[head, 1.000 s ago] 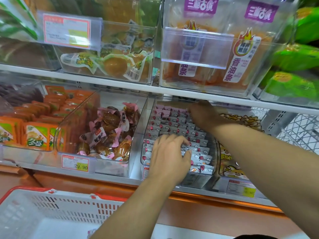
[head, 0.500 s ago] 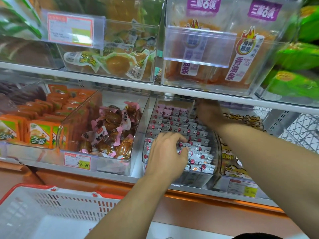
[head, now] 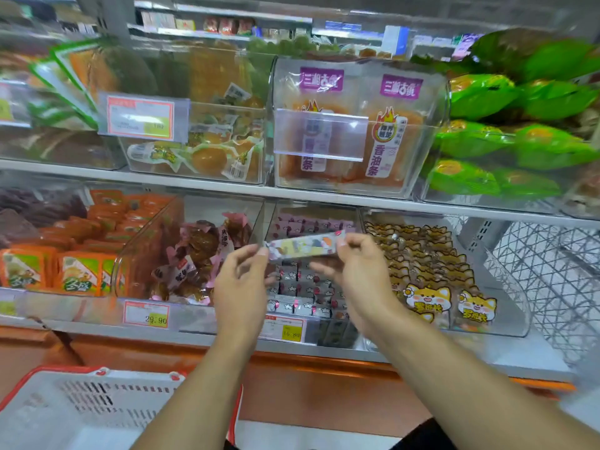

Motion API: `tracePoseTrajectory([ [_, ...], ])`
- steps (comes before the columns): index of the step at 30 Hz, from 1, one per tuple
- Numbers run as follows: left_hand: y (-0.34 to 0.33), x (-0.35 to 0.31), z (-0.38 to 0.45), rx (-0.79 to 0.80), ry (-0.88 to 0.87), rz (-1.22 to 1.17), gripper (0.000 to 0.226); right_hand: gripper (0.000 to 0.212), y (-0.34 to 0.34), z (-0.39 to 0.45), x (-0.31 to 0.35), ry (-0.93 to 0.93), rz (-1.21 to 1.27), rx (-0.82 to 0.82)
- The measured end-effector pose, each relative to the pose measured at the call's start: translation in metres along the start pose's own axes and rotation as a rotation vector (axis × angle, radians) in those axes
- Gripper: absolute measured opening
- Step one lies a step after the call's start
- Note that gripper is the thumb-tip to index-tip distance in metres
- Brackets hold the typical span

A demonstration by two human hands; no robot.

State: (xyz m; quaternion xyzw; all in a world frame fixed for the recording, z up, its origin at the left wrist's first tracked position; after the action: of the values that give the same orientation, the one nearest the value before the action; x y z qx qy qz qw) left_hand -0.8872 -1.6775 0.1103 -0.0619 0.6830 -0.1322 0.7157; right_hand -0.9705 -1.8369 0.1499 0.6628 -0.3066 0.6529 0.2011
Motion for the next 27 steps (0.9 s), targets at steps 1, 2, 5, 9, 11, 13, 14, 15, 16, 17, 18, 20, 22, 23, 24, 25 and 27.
tracePoseTrajectory([
  [1,0.003,0.002,0.001,-0.012,0.056,-0.056,0.014,0.013,-0.002,-0.008,-0.002,-0.028,0.058,0.034],
  [2,0.004,0.004,0.001,-0.014,0.105,-0.114,0.014,0.016,-0.002,-0.013,-0.005,-0.049,0.089,0.051],
  [5,0.004,0.007,0.001,0.008,0.176,-0.202,0.018,0.022,0.002,-0.016,-0.01,-0.089,0.132,0.063],
  [9,0.002,0.008,0.0,-0.001,0.164,-0.168,0.02,0.02,0.007,-0.013,-0.018,-0.151,0.232,0.063],
  [11,0.002,0.008,0.003,-0.027,0.137,-0.091,0.022,0.017,0.009,-0.011,-0.022,-0.184,0.25,0.052],
  [13,0.001,0.008,0.004,-0.035,0.099,-0.014,0.023,0.017,0.012,-0.006,-0.023,-0.194,0.226,0.032],
  [14,0.0,0.008,0.004,-0.03,0.078,0.014,0.022,0.016,0.014,-0.003,-0.022,-0.19,0.211,0.02],
  [15,-0.002,0.008,0.004,-0.02,0.055,0.04,0.022,0.016,0.016,0.0,-0.022,-0.189,0.204,0.01],
  [16,-0.004,0.007,0.003,-0.008,0.032,0.062,0.022,0.015,0.018,0.003,-0.022,-0.192,0.206,0.002],
  [17,-0.006,0.007,0.003,0.004,0.012,0.083,0.022,0.015,0.02,0.005,-0.022,-0.194,0.209,-0.002],
  [18,-0.007,0.007,0.002,0.014,-0.001,0.101,0.022,0.014,0.022,0.006,-0.023,-0.191,0.205,0.001],
  [20,-0.008,0.008,0.003,0.024,-0.01,0.118,0.022,0.011,0.022,0.008,-0.023,-0.162,0.172,0.042],
  [22,-0.01,0.009,0.003,0.027,0.004,0.108,0.021,0.019,0.019,0.007,-0.02,-0.1,0.132,0.146],
  [23,-0.01,0.01,0.004,0.026,0.013,0.097,0.021,0.029,0.018,0.006,-0.019,-0.066,0.097,0.203],
  [24,-0.011,0.011,0.004,0.023,0.023,0.079,0.021,0.038,0.016,0.005,-0.018,-0.033,0.05,0.244],
  [25,-0.011,0.011,0.004,0.015,0.031,0.054,0.02,0.043,0.015,0.005,-0.017,-0.005,0.006,0.264],
  [27,-0.011,0.011,0.004,-0.005,0.044,0.021,0.017,0.041,0.016,0.004,-0.017,0.029,-0.032,0.255],
])
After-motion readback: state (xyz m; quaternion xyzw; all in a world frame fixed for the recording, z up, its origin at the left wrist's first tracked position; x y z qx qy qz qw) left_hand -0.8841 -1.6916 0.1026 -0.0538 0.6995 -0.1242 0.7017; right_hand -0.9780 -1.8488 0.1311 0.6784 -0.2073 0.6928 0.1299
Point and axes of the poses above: each hand's wrist, its own z-axis towards the middle knuckle, its own y-axis out of the back of the hand, x = y × z, the point moved 5 cm from there along z, towards the middle knuckle, and after that the axes turned 5 degrees about -z, right-handed, at the moved point
